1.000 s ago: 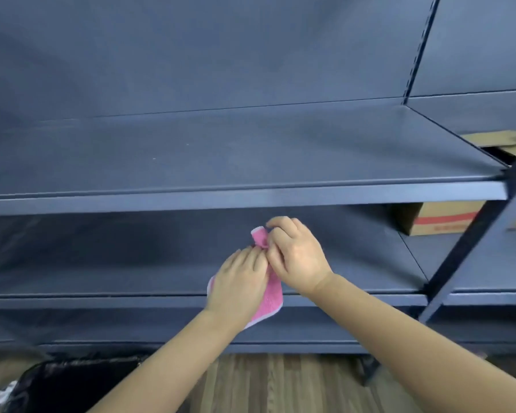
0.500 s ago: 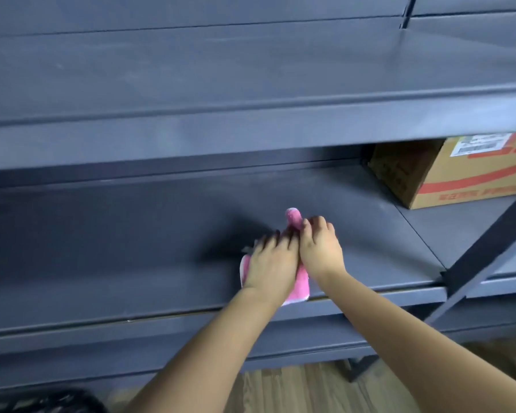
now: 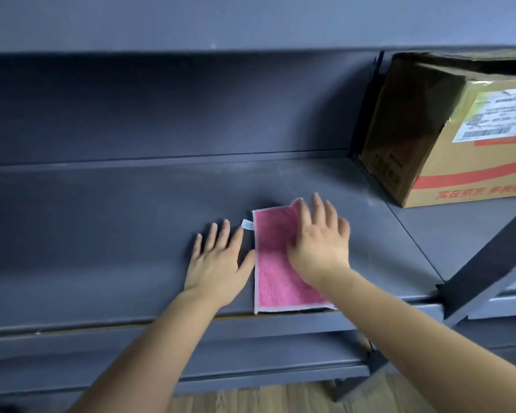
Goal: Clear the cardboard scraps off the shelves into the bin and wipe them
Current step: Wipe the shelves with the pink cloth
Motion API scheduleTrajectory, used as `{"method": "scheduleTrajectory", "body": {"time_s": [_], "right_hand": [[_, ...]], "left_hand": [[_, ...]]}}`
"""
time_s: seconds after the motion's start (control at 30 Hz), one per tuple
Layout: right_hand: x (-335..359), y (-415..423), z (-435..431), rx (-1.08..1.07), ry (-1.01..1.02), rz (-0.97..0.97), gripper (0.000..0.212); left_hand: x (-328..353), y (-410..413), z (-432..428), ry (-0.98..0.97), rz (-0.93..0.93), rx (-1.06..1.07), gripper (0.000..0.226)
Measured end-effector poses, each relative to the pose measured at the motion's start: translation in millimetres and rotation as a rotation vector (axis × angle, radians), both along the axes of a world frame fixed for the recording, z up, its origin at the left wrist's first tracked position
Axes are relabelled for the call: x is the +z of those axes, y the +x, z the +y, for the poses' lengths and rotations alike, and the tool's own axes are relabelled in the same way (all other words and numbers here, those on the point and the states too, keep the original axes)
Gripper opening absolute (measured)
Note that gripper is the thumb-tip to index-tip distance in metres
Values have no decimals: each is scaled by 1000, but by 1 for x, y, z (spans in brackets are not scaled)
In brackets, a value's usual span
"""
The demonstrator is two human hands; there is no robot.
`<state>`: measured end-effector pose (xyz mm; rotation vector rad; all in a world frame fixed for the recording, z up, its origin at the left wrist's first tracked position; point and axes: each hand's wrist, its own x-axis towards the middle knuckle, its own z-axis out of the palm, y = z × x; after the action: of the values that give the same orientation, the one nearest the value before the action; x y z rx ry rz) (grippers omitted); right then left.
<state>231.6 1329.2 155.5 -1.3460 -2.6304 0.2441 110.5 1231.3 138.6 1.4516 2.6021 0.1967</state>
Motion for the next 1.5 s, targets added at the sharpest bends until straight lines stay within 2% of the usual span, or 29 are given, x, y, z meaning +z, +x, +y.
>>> {"method": "scheduleTrajectory", "body": {"time_s": [0.03, 0.1, 0.17, 0.27, 0.33, 0.43, 0.5, 0.57, 0.67, 0.73, 0.8, 0.83, 0.87, 0.93, 1.0, 1.03, 1.17, 1.23, 1.3, 1.37, 1.43, 1.5], "right_hand": [[-7, -4, -8, 79, 5, -15, 65], [-19, -8, -18, 193, -9, -40, 87], [-22, -3, -13, 202, -30, -68, 94], [-21, 20, 2, 175, 1, -103, 95], [-21, 38, 20, 78, 32, -130, 93], [-16, 50, 60, -80, 31, -152, 84], [-12, 46, 79, -117, 19, -190, 68], [-12, 44, 79, -34, 49, -200, 62], [-19, 60, 44, 241, 178, -203, 79], [-21, 73, 27, 261, 210, -194, 88], [-21, 82, 37, 158, 48, -205, 95], [-22, 82, 49, 73, 6, -203, 97], [-19, 78, 63, -4, 11, -206, 96], [-17, 60, 89, -128, -3, -206, 77], [-16, 33, 98, -125, -32, -170, 59], [-18, 18, 96, -88, -37, -161, 58], [-21, -12, 61, 109, 4, -124, 73], [-22, -7, 44, 193, 5, -133, 75], [-19, 9, 36, 246, -15, -145, 88], [-21, 20, 45, 219, 13, -131, 97], [-22, 22, 66, 127, 76, -64, 88], [-18, 20, 96, 29, 9, -127, 66]], "left_hand": [[-3, 0, 1, 4, 11, 13, 59], [-4, 0, 1, 13, 10, 32, 60], [-3, 0, 0, 11, 8, 42, 59], [-1, 2, -2, -16, 17, 49, 58], [-2, 3, -2, -21, 21, 51, 58], [-2, 4, -3, -20, 28, 40, 58], [-3, 4, -2, -17, 37, 35, 58], [-3, 3, -2, -14, 34, 36, 58], [-4, 2, -1, -15, 41, 48, 59], [-4, 3, -3, -18, 54, 55, 76], [-4, 4, -2, -11, 52, 47, 98], [-5, 4, -2, -6, 50, 51, 102], [-5, 4, -2, 3, 49, 57, 102], [-6, 3, -2, 15, 56, 58, 88], [-6, 3, -1, 16, 69, 59, 67], [-6, 3, 0, 17, 68, 60, 66], [-7, 1, 1, 7, 72, 46, 98], [-7, 0, 2, 8, 64, 47, 103], [-7, 1, 1, 0, 75, 38, 103], [-6, 2, 0, -1, 81, 34, 104], [-5, 2, -1, 1, 78, 37, 104], [-5, 2, -1, 0, 87, 34, 103]]}}
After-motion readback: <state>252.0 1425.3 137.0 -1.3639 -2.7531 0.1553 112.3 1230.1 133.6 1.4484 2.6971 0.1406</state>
